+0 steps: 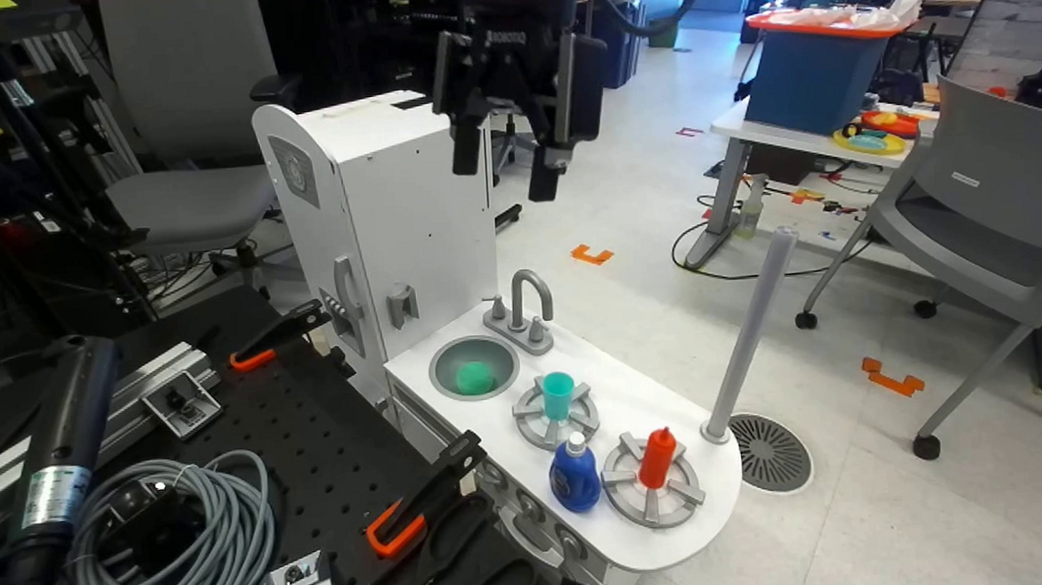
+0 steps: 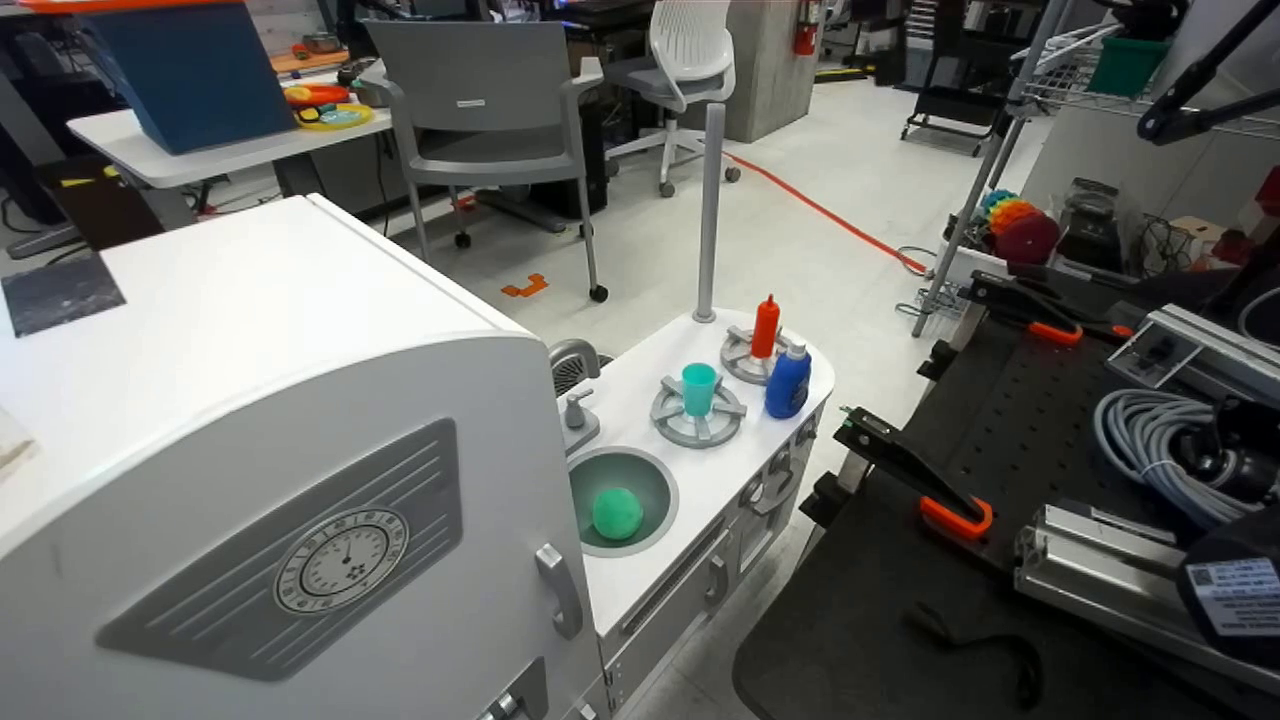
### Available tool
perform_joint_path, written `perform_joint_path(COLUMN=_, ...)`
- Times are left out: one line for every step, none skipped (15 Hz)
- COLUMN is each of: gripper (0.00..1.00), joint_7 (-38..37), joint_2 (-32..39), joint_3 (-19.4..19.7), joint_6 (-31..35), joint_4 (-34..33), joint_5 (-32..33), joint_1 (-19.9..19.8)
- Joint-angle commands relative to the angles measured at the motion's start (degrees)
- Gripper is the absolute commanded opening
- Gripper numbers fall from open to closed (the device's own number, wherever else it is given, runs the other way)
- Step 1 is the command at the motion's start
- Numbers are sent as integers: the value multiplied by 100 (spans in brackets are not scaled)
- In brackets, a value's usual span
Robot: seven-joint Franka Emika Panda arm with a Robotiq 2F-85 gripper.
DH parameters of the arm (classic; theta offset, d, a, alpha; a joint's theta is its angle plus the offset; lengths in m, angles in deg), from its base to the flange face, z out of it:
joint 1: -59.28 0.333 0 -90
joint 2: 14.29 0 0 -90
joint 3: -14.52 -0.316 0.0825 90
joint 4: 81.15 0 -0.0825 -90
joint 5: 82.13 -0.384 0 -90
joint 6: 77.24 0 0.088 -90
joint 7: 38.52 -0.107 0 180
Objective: Put the orange bottle in the blue cup
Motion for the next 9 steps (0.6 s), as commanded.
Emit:
perform_joint_path(gripper=100, joint_7=-360, joint_2=1186, joint_3=44, joint_6=89, joint_4=-1034, joint_5=-36, joint_1=-5)
perform_joint_path(gripper=100, joint_7=-403, joint_2=1447, joint_3=88, joint_6=220, joint_4=-1187, joint_5=-71, joint_1=-39)
perform_joint_path(gripper=100, joint_7=-443, joint_2=1678, joint_3=113, joint_6=251, joint_4=-1371, joint_5=-95, joint_1=-53)
perform_joint_path(gripper=100, joint_7=-475, joint_2=1933, joint_3=158, joint_6=316, joint_4=-1554, joint_5=-120, joint_1=-92)
perform_joint_path(gripper=100, joint_7=-485, joint_2=2153, joint_3=182, joint_6=314, joint_4=-1738, joint_5=-177, joint_1=-130)
perform_joint_path(gripper=100, joint_7=-534, joint_2=2421, joint_3=235, joint_6=313, joint_4=-1946, joint_5=-226, joint_1=-180)
perform_joint_path(gripper=100, joint_7=-557, joint_2=2628, joint_3=271, joint_6=297, joint_4=-2124, joint_5=-279, joint_1=-219)
perform_joint_path(gripper=100, joint_7=-570, joint_2=2865, joint_3=306, joint_6=402, joint_4=-2295, joint_5=-350, joint_1=-282)
perform_joint_path(gripper=100, joint_7=-512, joint_2=3084, joint_3=296, joint_6=464, joint_4=-2456, joint_5=-485, joint_1=-366)
